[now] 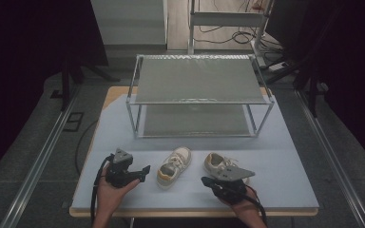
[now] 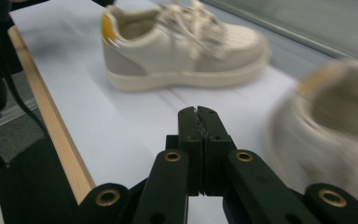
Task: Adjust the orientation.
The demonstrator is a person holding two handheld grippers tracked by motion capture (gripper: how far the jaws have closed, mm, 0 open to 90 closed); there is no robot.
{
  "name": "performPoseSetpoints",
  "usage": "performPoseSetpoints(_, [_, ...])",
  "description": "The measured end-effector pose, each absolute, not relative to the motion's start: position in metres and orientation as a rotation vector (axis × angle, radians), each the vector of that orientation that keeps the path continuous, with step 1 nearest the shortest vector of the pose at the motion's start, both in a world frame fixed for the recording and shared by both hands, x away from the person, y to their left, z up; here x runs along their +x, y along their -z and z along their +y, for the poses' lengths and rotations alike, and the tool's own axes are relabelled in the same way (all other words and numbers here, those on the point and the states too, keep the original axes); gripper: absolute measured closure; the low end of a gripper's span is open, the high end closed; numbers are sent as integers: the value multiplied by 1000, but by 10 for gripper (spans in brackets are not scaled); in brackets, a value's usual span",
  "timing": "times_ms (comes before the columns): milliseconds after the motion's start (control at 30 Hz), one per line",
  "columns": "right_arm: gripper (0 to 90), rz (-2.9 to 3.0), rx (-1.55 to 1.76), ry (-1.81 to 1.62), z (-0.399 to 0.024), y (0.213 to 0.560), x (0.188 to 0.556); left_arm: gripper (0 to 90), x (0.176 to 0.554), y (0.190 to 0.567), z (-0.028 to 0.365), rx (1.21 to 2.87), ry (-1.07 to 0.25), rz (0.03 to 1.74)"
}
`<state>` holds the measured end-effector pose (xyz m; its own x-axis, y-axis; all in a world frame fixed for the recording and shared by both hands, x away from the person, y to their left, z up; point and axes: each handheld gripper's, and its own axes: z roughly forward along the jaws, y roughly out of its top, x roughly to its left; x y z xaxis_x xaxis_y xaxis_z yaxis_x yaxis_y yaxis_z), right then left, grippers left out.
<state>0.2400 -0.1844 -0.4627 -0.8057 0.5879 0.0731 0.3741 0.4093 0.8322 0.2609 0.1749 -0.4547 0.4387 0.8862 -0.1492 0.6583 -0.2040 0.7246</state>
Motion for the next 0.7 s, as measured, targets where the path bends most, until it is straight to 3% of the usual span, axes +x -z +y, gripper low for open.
performPoseSetpoints(367, [883,2340,1005,-1329,-245,465,227,248,263,457,174,1955,-385,1305])
performPoseSetpoints(700, [883,2355,1074,-1293,-263,481,225,248,264,458,175,1955,-385,1309])
